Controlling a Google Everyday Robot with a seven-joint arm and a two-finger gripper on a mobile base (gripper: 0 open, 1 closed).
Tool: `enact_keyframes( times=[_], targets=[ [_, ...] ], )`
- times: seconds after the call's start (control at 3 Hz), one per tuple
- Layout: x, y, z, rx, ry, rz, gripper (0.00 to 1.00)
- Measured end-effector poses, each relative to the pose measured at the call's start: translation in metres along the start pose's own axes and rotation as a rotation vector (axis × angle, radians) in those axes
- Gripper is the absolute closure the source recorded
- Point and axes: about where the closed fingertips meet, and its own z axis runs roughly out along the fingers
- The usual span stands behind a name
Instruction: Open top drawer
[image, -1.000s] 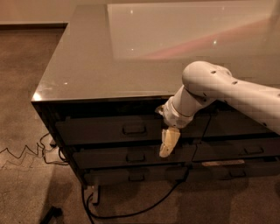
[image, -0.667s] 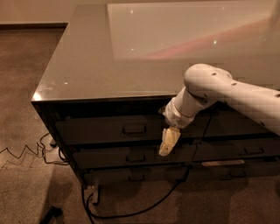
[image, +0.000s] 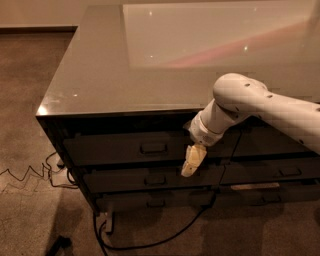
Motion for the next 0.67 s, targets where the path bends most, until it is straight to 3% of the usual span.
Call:
enact_keyframes(
  times=[0.67],
  targets=[
    [-0.001,-0.003,0.026,-0.034,-0.011,-0.016,0.0]
  ],
)
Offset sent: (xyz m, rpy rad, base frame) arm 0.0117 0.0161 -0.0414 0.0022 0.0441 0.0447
